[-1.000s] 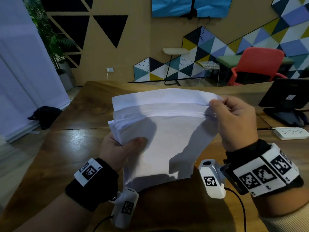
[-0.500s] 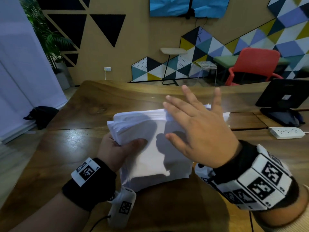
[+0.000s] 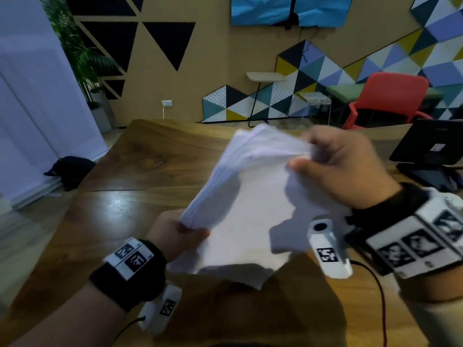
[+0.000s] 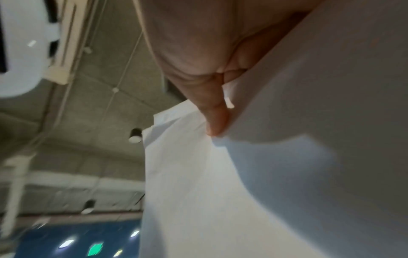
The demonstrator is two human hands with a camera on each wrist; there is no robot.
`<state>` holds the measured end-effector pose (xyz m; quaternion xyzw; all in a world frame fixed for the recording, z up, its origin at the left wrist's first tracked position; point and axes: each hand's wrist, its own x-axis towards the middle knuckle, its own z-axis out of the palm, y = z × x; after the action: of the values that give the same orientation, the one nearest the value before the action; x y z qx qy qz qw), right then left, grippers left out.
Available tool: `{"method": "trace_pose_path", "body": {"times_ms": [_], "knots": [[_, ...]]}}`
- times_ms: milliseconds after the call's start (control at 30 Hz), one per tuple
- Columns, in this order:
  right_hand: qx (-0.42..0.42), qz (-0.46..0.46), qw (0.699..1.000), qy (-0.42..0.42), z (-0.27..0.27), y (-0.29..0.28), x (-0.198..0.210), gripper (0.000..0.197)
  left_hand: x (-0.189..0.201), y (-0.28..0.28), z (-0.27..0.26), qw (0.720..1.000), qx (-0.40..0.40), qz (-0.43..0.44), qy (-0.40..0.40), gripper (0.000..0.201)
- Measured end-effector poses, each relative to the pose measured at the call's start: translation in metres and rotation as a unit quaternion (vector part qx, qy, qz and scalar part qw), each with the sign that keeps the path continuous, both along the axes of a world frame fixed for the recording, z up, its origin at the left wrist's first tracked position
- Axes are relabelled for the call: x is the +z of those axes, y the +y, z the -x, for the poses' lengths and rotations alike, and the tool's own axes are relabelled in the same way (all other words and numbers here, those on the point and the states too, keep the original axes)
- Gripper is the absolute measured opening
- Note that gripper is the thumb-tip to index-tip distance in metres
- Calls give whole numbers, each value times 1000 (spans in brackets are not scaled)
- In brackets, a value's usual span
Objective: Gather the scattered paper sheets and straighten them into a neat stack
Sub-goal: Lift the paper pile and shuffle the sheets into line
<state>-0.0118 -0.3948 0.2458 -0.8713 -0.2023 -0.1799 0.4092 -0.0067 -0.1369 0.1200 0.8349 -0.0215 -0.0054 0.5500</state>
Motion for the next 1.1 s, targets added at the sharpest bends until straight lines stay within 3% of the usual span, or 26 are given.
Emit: {"method": "trace_pose_path", "body": {"times_ms": [133,200,233,300,400,467,533,633,733,833,867,967,1033,1100], "knots": [[-19,-204,978,43,-1,-50,-13,15,-10,35,-4,993,38,77,86,15],[-28,-269,961,56,0,-61,-25,29,-14,45,-9,970,29,221,93,42],[-37,-305,950,64,-1,-63,-32,35,-13,45,-11,946,10,310,94,54],[-57,-351,932,67,-3,-63,-47,37,-10,36,-11,922,-5,380,73,58],[-83,-389,917,41,0,-57,-61,17,-1,21,-12,940,28,339,0,33],[-93,-394,914,27,4,-56,-67,19,6,19,-15,933,15,350,-76,49],[-83,-421,903,32,8,-57,-68,14,13,17,-15,927,2,361,-98,72],[-70,-433,897,46,9,-64,-68,34,5,17,-13,949,22,313,-18,80],[-60,-436,896,61,7,-68,-73,44,-11,22,-10,971,73,221,58,54],[-27,-440,894,85,8,-65,-84,46,-6,14,-3,980,140,138,24,18],[-10,-447,889,95,9,-62,-88,48,-4,12,-1,980,158,118,8,15],[5,-458,882,113,11,-55,-105,65,-2,6,2,974,190,120,34,23],[-10,-465,871,156,12,-51,-123,65,-5,6,2,980,173,97,34,31],[-47,-458,860,218,15,-47,-146,78,-10,5,7,989,130,56,-31,32]]}}
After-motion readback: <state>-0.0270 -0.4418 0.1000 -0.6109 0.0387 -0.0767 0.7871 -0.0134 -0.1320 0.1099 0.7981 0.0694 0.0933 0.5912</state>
